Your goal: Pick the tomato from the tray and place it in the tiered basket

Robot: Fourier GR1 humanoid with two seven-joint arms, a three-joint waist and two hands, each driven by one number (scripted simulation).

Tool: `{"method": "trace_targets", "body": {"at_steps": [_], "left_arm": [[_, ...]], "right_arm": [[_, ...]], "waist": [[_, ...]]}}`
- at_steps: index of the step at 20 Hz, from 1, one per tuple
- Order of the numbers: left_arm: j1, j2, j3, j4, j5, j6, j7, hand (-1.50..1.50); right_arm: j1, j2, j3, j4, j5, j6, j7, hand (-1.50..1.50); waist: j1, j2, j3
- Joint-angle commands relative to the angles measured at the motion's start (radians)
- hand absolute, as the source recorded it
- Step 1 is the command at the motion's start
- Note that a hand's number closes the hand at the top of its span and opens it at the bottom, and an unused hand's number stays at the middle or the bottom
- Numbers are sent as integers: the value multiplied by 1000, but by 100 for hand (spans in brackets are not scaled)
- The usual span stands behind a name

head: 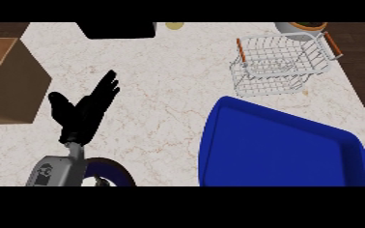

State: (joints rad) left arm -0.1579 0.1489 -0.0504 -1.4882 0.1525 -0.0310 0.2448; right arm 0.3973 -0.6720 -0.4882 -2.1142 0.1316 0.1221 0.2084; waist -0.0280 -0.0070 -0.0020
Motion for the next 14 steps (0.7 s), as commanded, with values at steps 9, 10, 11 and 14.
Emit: {"method": "trace_targets", "body": {"at_steps": [9, 10, 11, 14], "left_arm": [[-39, -10, 9, 28, -4, -30, -11, 0], [-36, -52, -40, 44, -49, -1, -28, 0], [1, -30, -15, -9, -18, -22, -18, 0], [-56, -17, 5, 41, -7, -45, -12, 0]], "right_arm": [[-327, -265, -153, -108, -216, 114, 427, 150], [-383, -289, -111, -76, -208, 94, 454, 150], [-380, -310, -169, -92, -258, 153, 472, 150], [-509, -377, 12, -35, -193, 101, 551, 150]], "waist": [[40, 10, 0], [44, 11, 0], [35, 7, 1], [49, 13, 0]]}}
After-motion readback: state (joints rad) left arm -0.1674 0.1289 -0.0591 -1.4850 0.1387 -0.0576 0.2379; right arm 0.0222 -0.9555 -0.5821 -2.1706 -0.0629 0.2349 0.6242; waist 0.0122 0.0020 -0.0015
